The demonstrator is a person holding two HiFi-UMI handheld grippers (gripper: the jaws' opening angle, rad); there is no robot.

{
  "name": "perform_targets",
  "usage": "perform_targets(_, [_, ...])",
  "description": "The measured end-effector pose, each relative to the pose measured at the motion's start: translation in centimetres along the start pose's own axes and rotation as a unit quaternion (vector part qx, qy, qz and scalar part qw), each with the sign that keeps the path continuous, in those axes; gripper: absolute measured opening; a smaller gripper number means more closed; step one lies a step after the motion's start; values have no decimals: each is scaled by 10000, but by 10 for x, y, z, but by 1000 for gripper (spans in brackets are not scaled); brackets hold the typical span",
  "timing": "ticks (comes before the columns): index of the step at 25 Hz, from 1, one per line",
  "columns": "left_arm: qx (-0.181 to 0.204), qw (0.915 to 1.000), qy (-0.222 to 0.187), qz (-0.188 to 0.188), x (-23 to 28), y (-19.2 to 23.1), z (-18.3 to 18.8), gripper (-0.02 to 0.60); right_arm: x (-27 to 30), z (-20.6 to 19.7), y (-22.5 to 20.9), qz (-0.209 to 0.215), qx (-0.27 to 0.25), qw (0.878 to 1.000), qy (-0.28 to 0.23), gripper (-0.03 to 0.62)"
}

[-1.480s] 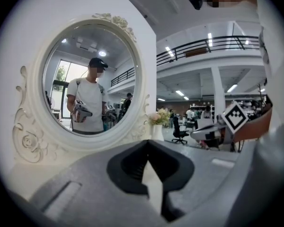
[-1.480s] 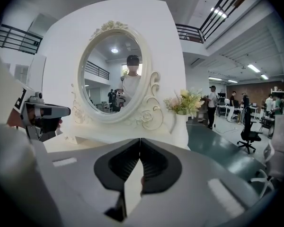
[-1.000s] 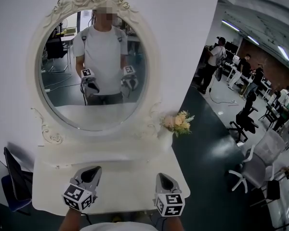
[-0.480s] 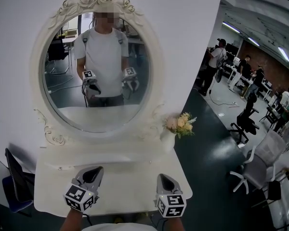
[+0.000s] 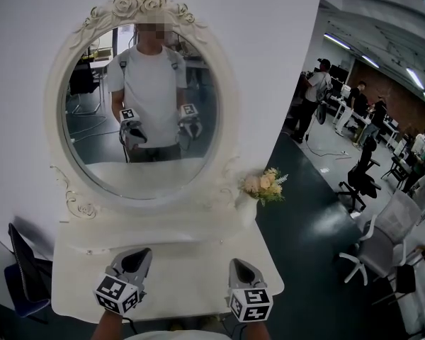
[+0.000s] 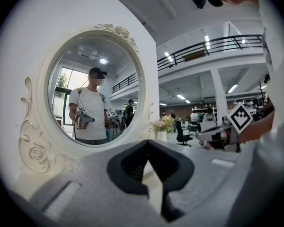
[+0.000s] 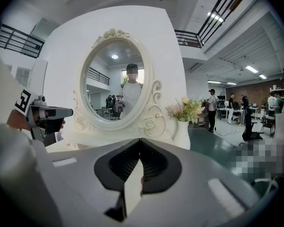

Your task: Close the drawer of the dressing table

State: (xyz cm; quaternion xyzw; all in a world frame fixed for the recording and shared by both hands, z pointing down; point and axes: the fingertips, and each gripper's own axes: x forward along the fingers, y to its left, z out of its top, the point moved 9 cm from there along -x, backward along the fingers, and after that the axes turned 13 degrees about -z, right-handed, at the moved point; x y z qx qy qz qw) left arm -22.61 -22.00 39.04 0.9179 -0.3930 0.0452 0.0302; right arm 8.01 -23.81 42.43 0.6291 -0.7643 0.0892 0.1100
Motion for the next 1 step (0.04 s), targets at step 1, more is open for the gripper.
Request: perform_targets(1, [-3,10000,7,3,-1,0,0,-2,-1,-1,0,13,2,10000,3,3])
